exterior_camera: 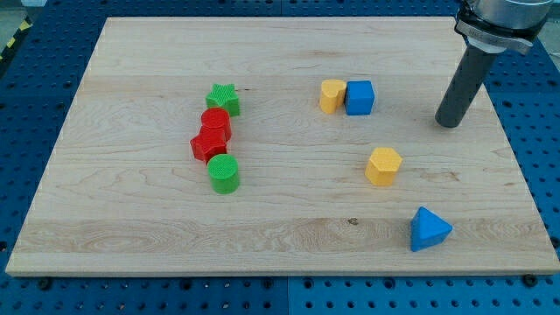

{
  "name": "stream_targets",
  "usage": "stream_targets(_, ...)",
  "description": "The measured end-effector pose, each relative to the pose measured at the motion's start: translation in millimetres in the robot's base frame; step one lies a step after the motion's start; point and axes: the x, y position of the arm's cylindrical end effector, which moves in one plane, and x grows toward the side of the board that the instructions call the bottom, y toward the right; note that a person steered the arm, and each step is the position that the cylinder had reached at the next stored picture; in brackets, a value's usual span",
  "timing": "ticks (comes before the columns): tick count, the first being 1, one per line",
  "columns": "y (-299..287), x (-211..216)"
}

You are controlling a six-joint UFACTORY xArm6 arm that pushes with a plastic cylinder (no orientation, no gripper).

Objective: Move the yellow hexagon towards center right

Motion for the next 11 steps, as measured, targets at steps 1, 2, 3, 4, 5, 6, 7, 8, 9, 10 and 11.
stream_targets(1,-25,3)
stream_targets(2,-61,11)
stream_targets(3,-102,18)
stream_targets(4,-135,31)
stream_targets(5,-143,86)
stream_targets(6,-143,136)
stream_targets(7,-143,135)
stream_targets(8,-133,107)
stream_targets(9,-117,92)
stream_targets(10,-89,92)
stream_targets(11,-72,88)
